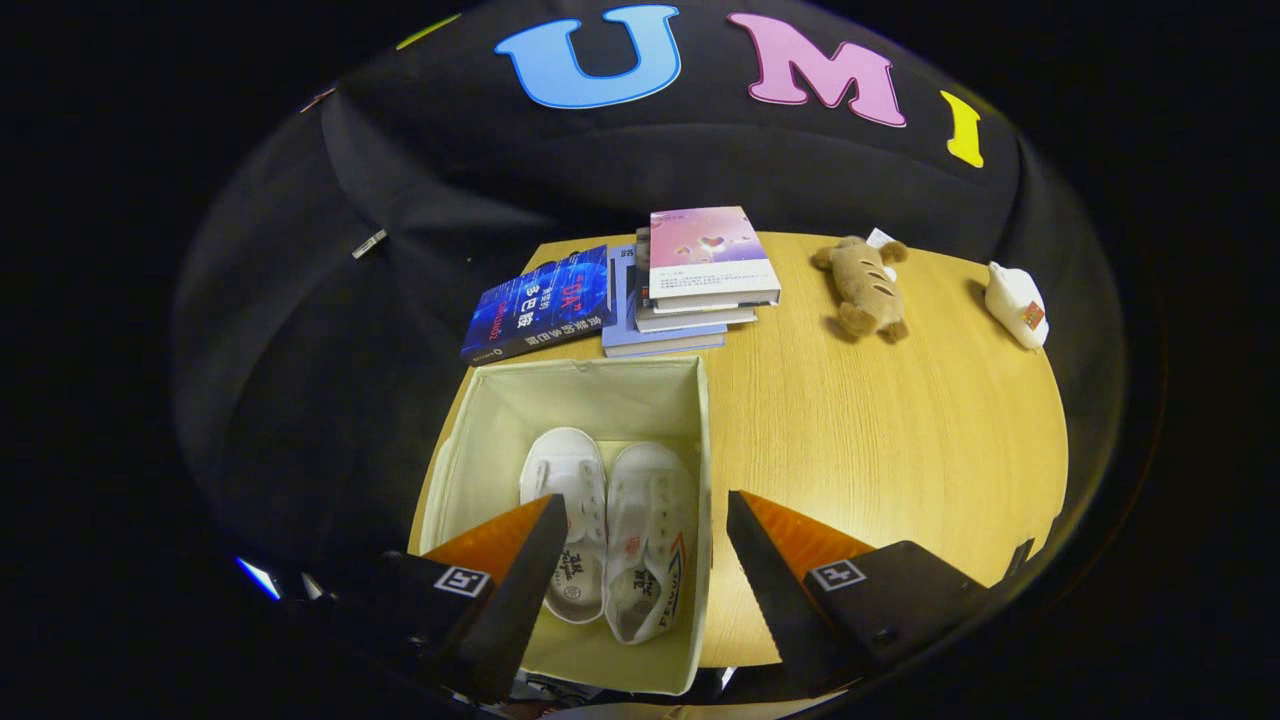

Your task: Open the storage box then place both shoes into the box .Put the left shoe in first, then the right shoe, with the right side of both shoes facing outward in a uniform manner.

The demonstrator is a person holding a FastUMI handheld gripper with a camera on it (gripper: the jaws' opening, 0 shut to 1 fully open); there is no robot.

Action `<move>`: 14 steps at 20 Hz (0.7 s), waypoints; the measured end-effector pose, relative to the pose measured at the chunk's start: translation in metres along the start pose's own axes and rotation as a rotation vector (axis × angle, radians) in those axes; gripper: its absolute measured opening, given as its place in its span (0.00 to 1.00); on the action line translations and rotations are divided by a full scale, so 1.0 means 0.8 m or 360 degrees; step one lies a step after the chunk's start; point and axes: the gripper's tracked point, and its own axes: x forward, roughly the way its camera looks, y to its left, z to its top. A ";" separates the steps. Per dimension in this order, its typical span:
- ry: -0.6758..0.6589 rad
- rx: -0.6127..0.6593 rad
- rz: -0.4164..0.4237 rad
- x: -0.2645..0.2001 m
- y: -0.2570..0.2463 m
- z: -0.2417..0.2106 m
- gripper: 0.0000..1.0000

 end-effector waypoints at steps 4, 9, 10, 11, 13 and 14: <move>-0.0063 0.0001 0.0089 -0.025 -0.011 0.009 0.99; -0.0221 -0.0031 0.0155 -0.069 -0.069 0.031 0.99; -0.0248 -0.0033 0.0160 -0.077 -0.084 0.034 0.99; -0.0276 -0.0041 0.0153 -0.088 -0.103 0.039 0.99; -0.0330 -0.0063 0.0121 -0.101 -0.146 0.045 0.99; -0.0363 -0.0065 0.0106 -0.109 -0.168 0.048 0.99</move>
